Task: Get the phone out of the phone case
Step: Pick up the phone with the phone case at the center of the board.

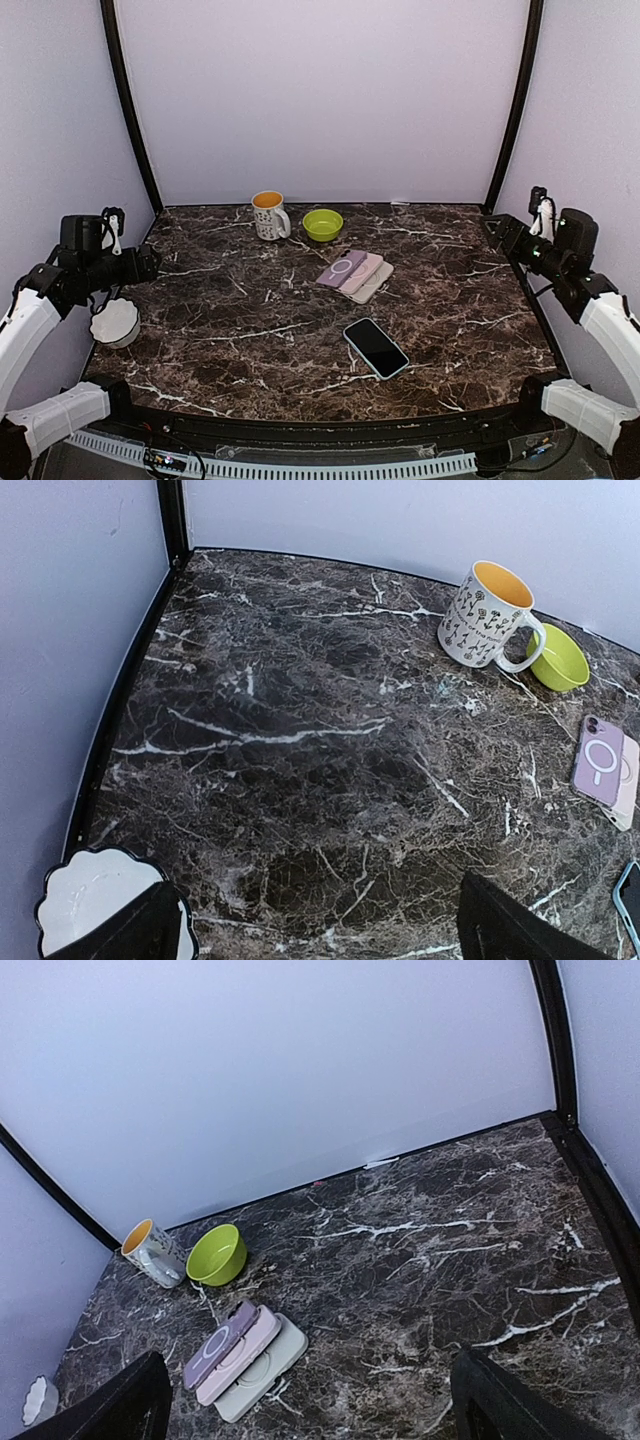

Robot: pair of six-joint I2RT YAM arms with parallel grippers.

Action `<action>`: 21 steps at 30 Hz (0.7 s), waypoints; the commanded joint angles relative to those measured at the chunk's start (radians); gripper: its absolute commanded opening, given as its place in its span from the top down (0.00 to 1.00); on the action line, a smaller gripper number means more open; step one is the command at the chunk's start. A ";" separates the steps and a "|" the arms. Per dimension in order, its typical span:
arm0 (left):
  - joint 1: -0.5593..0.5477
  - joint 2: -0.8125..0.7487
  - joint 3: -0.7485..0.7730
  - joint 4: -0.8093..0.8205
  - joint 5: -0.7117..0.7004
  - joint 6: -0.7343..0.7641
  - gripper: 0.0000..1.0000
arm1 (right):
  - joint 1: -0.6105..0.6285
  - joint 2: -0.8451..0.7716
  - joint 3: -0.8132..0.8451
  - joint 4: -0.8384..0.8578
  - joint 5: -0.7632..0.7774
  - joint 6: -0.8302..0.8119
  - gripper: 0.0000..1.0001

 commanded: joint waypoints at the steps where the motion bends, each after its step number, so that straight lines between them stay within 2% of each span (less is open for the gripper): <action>1: -0.003 -0.035 -0.023 -0.041 -0.009 -0.046 0.01 | 0.021 -0.034 0.000 -0.032 -0.110 0.038 0.02; 3: -0.002 -0.038 -0.038 -0.029 -0.005 -0.038 0.01 | 0.039 -0.037 0.008 -0.054 -0.141 0.056 0.01; 6: -0.004 -0.029 -0.048 -0.013 0.025 -0.028 0.01 | 0.088 0.013 0.069 -0.176 -0.143 0.027 0.02; 14: -0.010 0.000 -0.056 0.008 0.099 -0.017 0.01 | 0.344 0.103 0.219 -0.507 0.111 -0.022 0.01; 21: -0.015 0.012 -0.063 0.020 0.133 -0.010 0.01 | 0.614 0.240 0.346 -0.668 0.273 0.035 0.01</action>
